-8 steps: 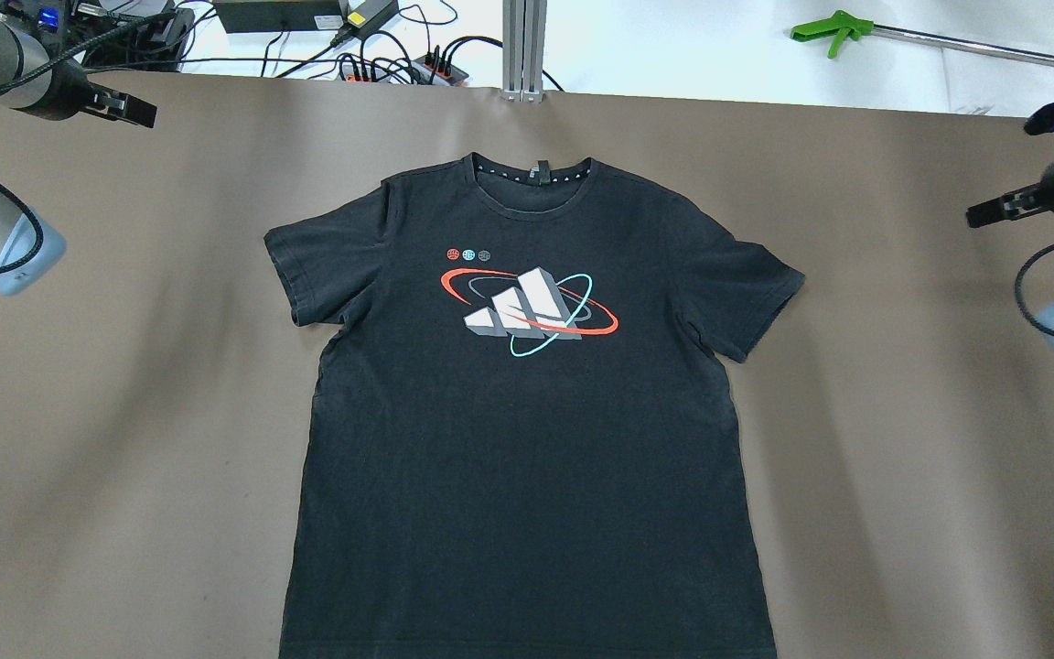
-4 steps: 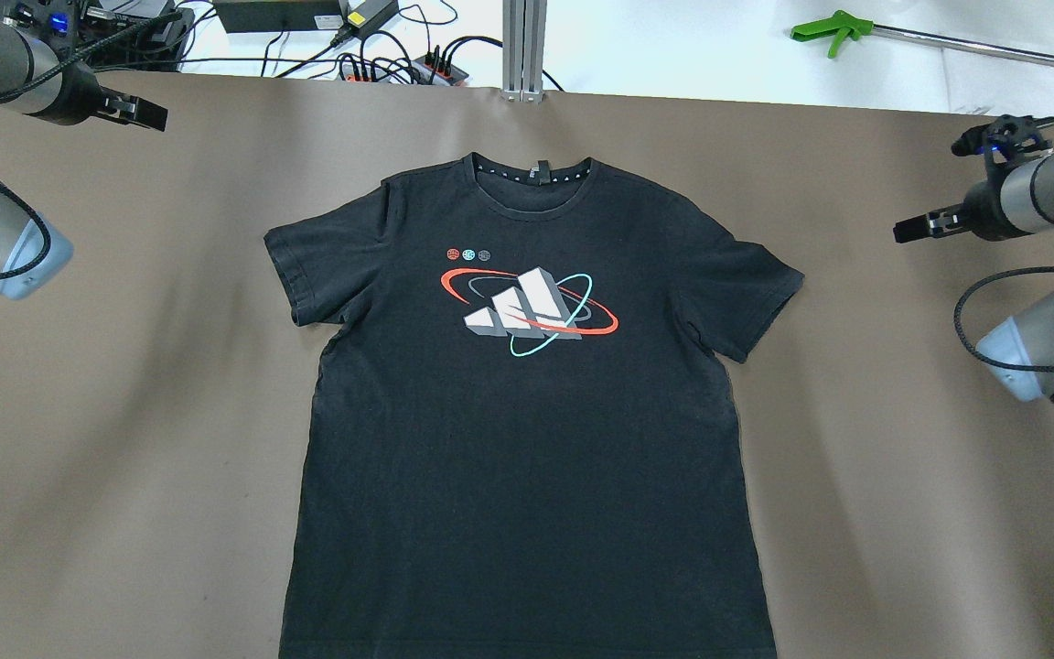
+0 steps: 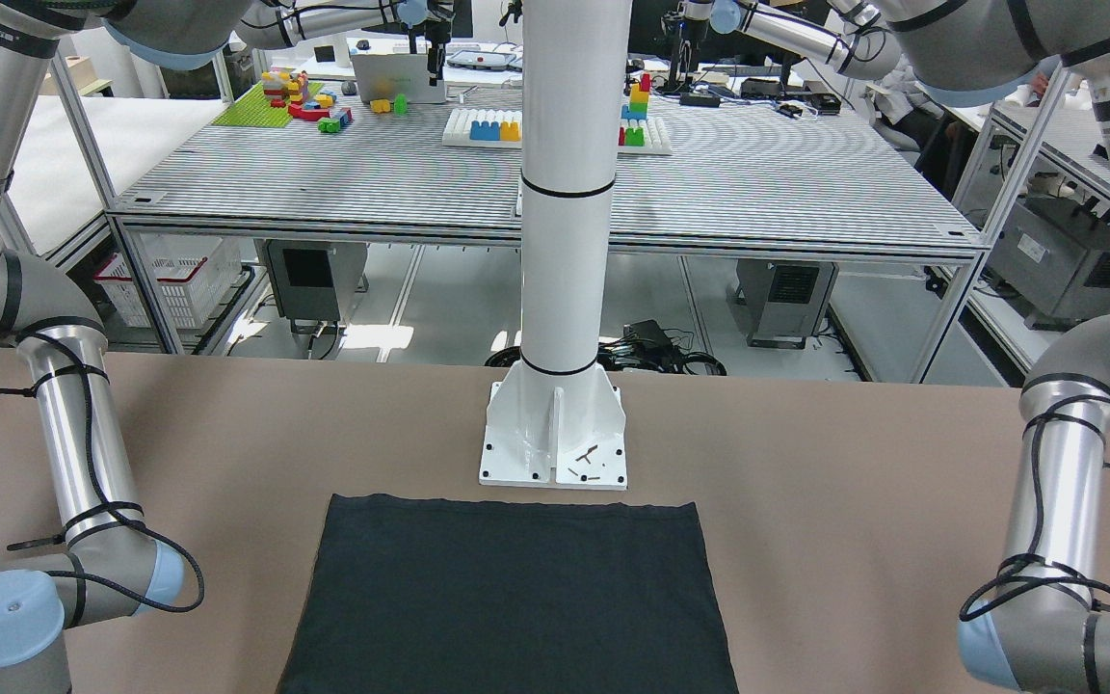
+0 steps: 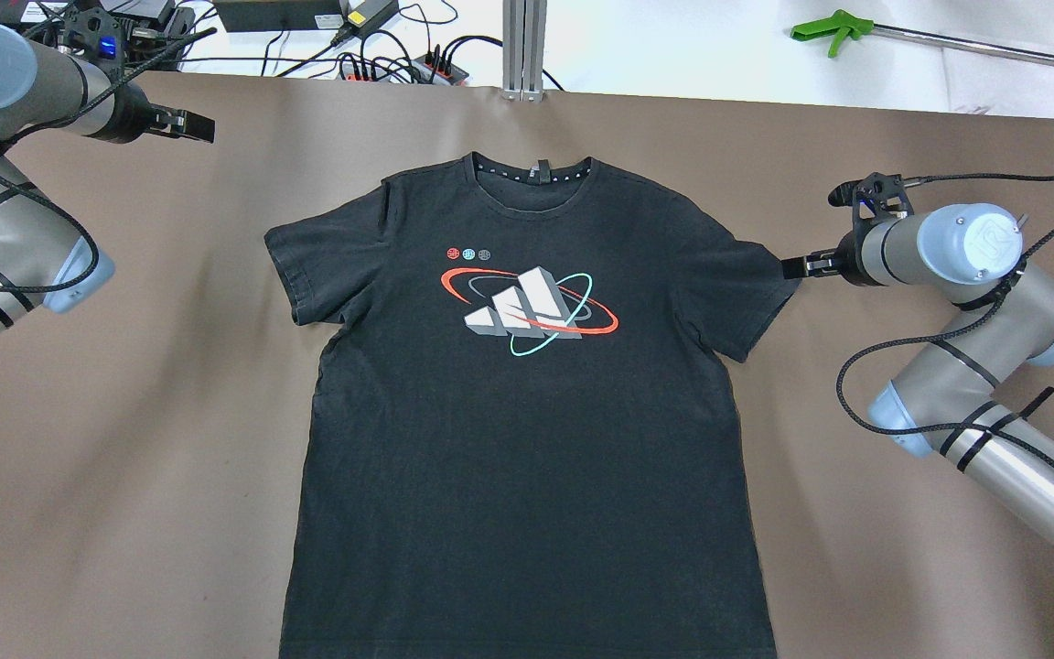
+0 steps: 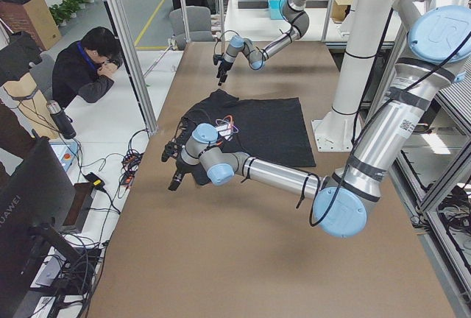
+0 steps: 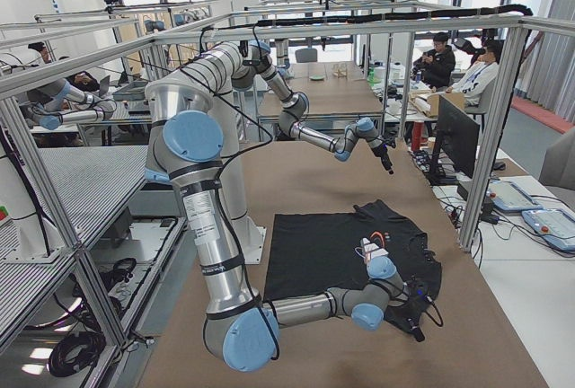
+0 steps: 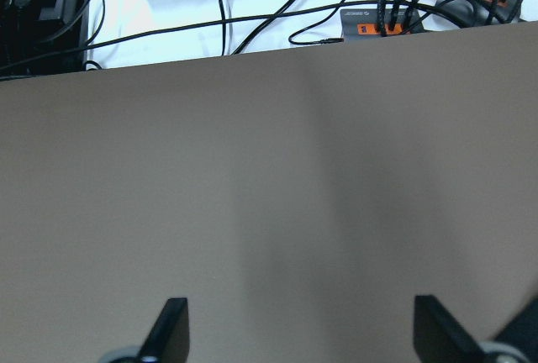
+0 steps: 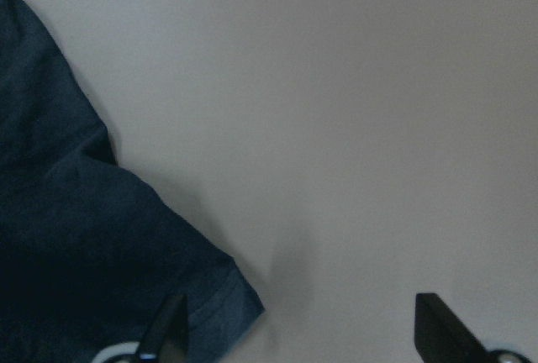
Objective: Fold clothes
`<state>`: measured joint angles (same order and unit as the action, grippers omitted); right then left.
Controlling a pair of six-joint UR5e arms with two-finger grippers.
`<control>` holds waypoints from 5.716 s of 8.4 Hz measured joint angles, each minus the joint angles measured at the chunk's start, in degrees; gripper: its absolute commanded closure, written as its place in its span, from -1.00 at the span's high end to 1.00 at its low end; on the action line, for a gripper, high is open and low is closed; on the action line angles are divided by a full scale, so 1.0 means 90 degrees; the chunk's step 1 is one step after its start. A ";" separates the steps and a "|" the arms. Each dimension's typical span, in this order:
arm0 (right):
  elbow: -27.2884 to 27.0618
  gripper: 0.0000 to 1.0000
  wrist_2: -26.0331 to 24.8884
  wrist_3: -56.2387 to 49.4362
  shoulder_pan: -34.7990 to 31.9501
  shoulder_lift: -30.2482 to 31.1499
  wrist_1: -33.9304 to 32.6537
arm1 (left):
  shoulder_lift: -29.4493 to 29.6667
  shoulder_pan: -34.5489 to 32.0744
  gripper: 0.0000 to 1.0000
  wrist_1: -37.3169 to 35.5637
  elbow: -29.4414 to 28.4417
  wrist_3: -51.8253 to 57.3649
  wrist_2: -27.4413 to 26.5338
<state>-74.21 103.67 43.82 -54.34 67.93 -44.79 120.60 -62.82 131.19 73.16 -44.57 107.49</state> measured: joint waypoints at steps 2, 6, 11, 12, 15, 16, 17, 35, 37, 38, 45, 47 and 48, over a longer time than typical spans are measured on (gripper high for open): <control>0.0378 0.88 -0.0089 0.0036 0.0057 -0.0097 0.0304 | 0.0116 0.0081 0.88 0.0025 -0.0065 -0.0154 -0.0025; 0.0586 -0.67 -0.0139 0.0211 0.0154 -0.0171 0.0451 | 0.0197 0.0105 0.88 0.0007 -0.0082 -0.0193 -0.0039; 0.0446 -1.00 -0.0114 0.0576 0.0273 -0.0162 0.0429 | 0.0228 0.0105 0.88 -0.0006 -0.0073 -0.0234 -0.0039; 0.0365 -1.00 -0.0092 0.0583 0.0271 -0.0160 0.0411 | 0.0240 0.0105 0.88 -0.0006 -0.0073 -0.0239 -0.0039; 0.0000 -1.00 0.0088 0.0586 0.0193 -0.0151 0.0249 | 0.0251 0.0102 0.88 -0.0010 -0.0073 -0.0243 -0.0039; -0.0330 -1.00 0.0265 0.0583 0.0147 -0.0154 0.0028 | 0.0249 0.0099 0.88 -0.0008 -0.0073 -0.0243 -0.0035; -0.0723 -1.00 0.0396 0.0586 0.0122 -0.0185 -0.0307 | 0.0241 0.0097 0.88 -0.0007 -0.0072 -0.0243 -0.0032; 0.0655 0.89 -0.1079 0.0968 0.1012 -0.2719 -0.1191 | 0.0342 0.0580 0.88 0.0638 -0.0358 -0.0702 -0.0052; 0.0633 0.89 -0.0782 0.0970 0.0814 -0.2703 -0.1194 | 0.0199 0.0931 0.88 0.0956 -0.0352 -0.0845 -0.0344; 0.0607 0.89 -0.0722 0.0971 0.0774 -0.2676 -0.1195 | 0.0088 0.1086 0.88 0.1085 -0.0364 -0.0819 -0.0516; 0.0502 0.89 -0.0695 0.0964 0.0738 -0.2465 -0.1180 | 0.0021 0.1581 -0.50 0.1279 -0.0725 -0.0600 -0.0896; 0.0501 0.89 -0.0698 0.0962 0.0744 -0.2445 -0.1176 | 0.0040 0.1587 -1.00 0.1314 -0.0769 -0.0553 -0.0922; 0.0494 0.89 -0.0702 0.0961 0.0744 -0.2442 -0.1173 | 0.0052 0.1589 -1.00 0.1318 -0.0771 -0.0497 -0.0920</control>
<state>-69.76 97.35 52.47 -47.65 45.95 -55.34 121.06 -48.52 143.05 66.22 -49.05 99.22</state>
